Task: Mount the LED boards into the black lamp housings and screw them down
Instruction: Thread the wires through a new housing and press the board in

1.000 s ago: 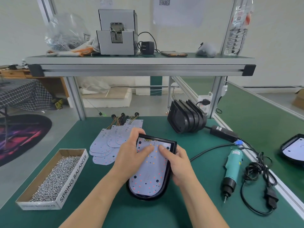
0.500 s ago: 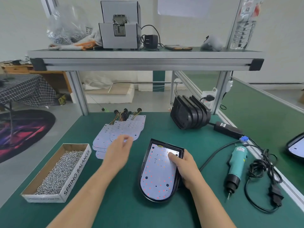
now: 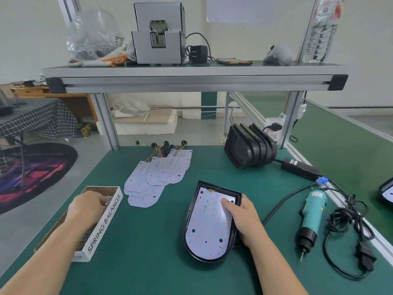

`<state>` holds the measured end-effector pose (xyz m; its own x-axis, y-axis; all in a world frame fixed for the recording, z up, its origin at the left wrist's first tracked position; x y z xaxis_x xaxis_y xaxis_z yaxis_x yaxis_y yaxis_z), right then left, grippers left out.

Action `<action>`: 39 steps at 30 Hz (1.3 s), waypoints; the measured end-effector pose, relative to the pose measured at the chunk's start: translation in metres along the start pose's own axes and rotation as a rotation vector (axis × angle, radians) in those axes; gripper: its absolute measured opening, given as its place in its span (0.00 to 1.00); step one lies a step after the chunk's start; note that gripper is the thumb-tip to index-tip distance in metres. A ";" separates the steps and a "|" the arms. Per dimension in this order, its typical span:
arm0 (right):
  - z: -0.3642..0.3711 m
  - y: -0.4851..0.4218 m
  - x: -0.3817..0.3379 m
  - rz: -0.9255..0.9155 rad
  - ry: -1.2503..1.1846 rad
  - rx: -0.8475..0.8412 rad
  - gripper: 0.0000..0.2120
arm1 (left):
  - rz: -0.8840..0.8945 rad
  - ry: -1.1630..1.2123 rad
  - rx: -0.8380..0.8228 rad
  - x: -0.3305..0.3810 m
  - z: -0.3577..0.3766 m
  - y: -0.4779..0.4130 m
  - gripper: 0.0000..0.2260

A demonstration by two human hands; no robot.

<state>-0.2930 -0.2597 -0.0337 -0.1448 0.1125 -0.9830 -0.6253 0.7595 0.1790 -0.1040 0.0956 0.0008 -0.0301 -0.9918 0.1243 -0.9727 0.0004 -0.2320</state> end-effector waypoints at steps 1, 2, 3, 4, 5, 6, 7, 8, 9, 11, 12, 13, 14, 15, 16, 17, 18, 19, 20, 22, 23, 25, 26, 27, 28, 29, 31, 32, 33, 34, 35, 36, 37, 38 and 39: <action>0.000 0.000 0.000 -0.003 0.003 0.000 0.07 | 0.004 0.022 0.004 0.000 0.001 0.000 0.09; 0.000 0.000 0.000 -0.005 0.005 0.000 0.07 | -0.004 0.049 0.015 0.000 0.001 -0.001 0.10; 0.000 0.000 0.000 -0.004 0.006 0.000 0.07 | -0.012 0.065 0.020 0.001 0.001 -0.001 0.11; 0.000 0.000 0.000 -0.001 0.006 -0.002 0.07 | -0.012 0.074 0.009 0.001 0.000 0.000 0.11; 0.000 0.000 0.000 0.001 0.005 -0.005 0.07 | -0.002 0.082 -0.013 0.001 -0.001 0.000 0.10; 0.000 0.000 0.001 0.004 0.004 -0.006 0.07 | -0.001 0.109 -0.034 0.000 -0.001 0.001 0.08; 0.000 0.000 0.001 0.006 0.005 -0.005 0.07 | 0.003 0.134 -0.048 -0.001 -0.002 0.000 0.08; 0.000 0.000 0.001 0.006 0.010 -0.002 0.07 | 0.010 0.158 -0.048 -0.003 -0.003 0.000 0.08; 0.000 0.000 0.001 0.005 0.014 -0.001 0.07 | 0.015 0.168 -0.032 -0.004 -0.003 0.000 0.09; 0.001 0.000 0.000 0.004 0.012 -0.004 0.07 | 0.009 0.146 0.005 -0.005 -0.002 0.000 0.10; 0.001 0.001 0.000 0.007 0.012 -0.004 0.07 | 0.013 0.115 0.012 -0.005 -0.002 0.001 0.09; 0.001 0.001 0.000 0.010 0.016 -0.003 0.07 | 0.013 0.087 0.014 -0.005 -0.001 0.001 0.09; 0.000 0.001 0.000 0.013 0.017 -0.001 0.07 | 0.003 0.081 0.011 -0.006 0.000 0.000 0.08; 0.000 0.002 0.000 0.016 0.015 0.000 0.07 | -0.007 0.087 0.004 -0.009 0.001 0.000 0.08; 0.000 0.002 0.000 0.019 0.012 0.002 0.07 | -0.021 0.109 -0.002 -0.012 0.003 0.000 0.08; 0.000 0.002 -0.001 0.021 0.012 0.004 0.07 | -0.038 0.136 0.001 -0.015 0.003 -0.001 0.08; 0.001 0.002 -0.001 0.022 0.014 0.006 0.07 | -0.057 0.162 0.018 -0.018 0.004 -0.001 0.08; 0.001 0.002 -0.002 0.022 0.016 0.006 0.07 | -0.071 0.188 0.046 -0.020 0.003 -0.001 0.09; 0.002 0.003 -0.002 0.024 0.020 0.006 0.07 | -0.081 0.215 0.082 -0.022 0.002 -0.001 0.09; 0.003 0.003 -0.003 0.029 0.027 0.008 0.07 | -0.116 0.280 0.134 -0.027 0.000 -0.002 0.10; 0.003 0.002 -0.003 0.031 0.029 0.008 0.07 | -0.152 0.316 0.142 -0.029 0.000 -0.002 0.10; 0.004 0.002 -0.004 0.033 0.040 0.009 0.07 | -0.265 0.448 0.139 -0.035 -0.001 -0.003 0.07; 0.004 0.002 -0.004 0.024 0.059 0.015 0.07 | -0.350 0.599 0.127 -0.036 -0.002 -0.005 0.05; 0.005 0.002 -0.004 0.003 0.094 0.026 0.08 | -0.443 0.821 0.094 -0.034 -0.004 -0.007 0.04; 0.005 0.001 -0.005 -0.029 0.150 0.039 0.08 | -0.528 1.087 0.020 -0.026 -0.007 -0.006 0.04; 0.007 0.001 -0.008 -0.069 0.220 0.046 0.09 | -0.587 1.358 -0.099 -0.011 -0.011 -0.001 0.04; 0.009 0.001 -0.013 -0.144 0.363 0.041 0.12 | -0.643 1.759 -0.376 0.032 -0.024 0.019 0.04; 0.010 0.000 -0.016 -0.167 0.417 0.036 0.14 | -0.658 1.888 -0.516 0.055 -0.028 0.033 0.04; 0.010 0.001 -0.020 -0.188 0.455 0.033 0.15 | -0.684 1.990 -0.655 0.077 -0.031 0.048 0.05; 0.007 0.001 -0.025 -0.216 0.494 0.043 0.17 | -0.723 2.079 -0.788 0.098 -0.033 0.064 0.05; 0.000 0.001 -0.030 -0.267 0.541 0.079 0.19 | -0.763 2.147 -0.904 0.117 -0.035 0.078 0.05; -0.011 -0.001 -0.036 -0.332 0.594 0.151 0.24 | -0.796 2.193 -0.998 0.132 -0.035 0.089 0.04; -0.025 -0.003 -0.042 -0.395 0.646 0.248 0.26 | -0.823 2.217 -1.066 0.143 -0.034 0.097 0.04; -0.044 -0.004 -0.049 -0.440 0.689 0.358 0.26 | -0.837 2.225 -1.111 0.152 -0.033 0.103 0.03; -0.065 -0.008 -0.053 -0.458 0.742 0.455 0.26 | -0.839 2.224 -1.135 0.159 -0.031 0.106 0.02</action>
<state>-0.3301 -0.3129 0.0199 -0.5045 -0.5669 -0.6512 -0.4086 0.8212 -0.3984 -0.2189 -0.0579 0.0258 0.7941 0.5411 0.2766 -0.5978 0.6138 0.5156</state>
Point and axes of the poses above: each hand's wrist, its own y-axis away from the middle knuckle, its own z-axis out of the palm, x = y × z, the point moved 3 cm from there along -y, towards the middle knuckle, and after that the axes turned 14 degrees about x, right-handed, at the moved point
